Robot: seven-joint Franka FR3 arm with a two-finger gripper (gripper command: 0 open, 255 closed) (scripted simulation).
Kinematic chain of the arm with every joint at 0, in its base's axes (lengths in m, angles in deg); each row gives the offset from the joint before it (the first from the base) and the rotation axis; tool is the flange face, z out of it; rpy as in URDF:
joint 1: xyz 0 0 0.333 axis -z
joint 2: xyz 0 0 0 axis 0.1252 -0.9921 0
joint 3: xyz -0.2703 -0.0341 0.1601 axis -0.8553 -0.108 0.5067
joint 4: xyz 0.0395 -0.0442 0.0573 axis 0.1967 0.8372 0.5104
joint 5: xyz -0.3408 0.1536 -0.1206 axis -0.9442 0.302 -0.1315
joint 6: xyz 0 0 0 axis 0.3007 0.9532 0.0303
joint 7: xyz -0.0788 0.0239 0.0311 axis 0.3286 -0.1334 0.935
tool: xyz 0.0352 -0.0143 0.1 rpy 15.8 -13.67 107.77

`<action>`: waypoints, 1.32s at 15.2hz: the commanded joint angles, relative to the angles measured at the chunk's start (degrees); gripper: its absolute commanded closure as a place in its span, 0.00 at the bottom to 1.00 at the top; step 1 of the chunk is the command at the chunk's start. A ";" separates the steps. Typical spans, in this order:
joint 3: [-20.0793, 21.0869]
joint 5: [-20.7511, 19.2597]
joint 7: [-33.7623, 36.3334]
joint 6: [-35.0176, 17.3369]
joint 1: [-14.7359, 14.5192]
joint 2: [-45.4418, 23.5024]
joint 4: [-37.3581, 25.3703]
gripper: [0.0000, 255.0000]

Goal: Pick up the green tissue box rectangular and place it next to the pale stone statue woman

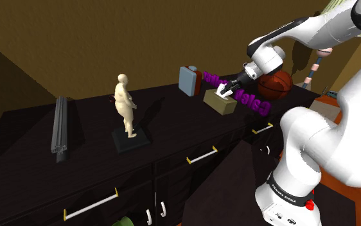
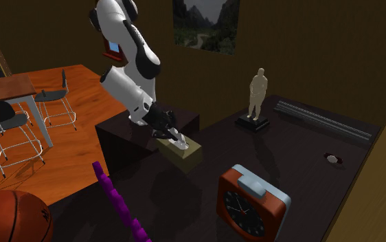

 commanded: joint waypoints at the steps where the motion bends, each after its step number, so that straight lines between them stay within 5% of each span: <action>1: 2.46 0.78 0.35 1.73 2.44 -1.36 -0.63 1.00; 11: 18.84 0.69 4.00 8.29 18.96 -3.89 -3.20 1.00; 20: 28.33 -4.57 10.74 12.01 27.37 -0.49 -6.02 1.00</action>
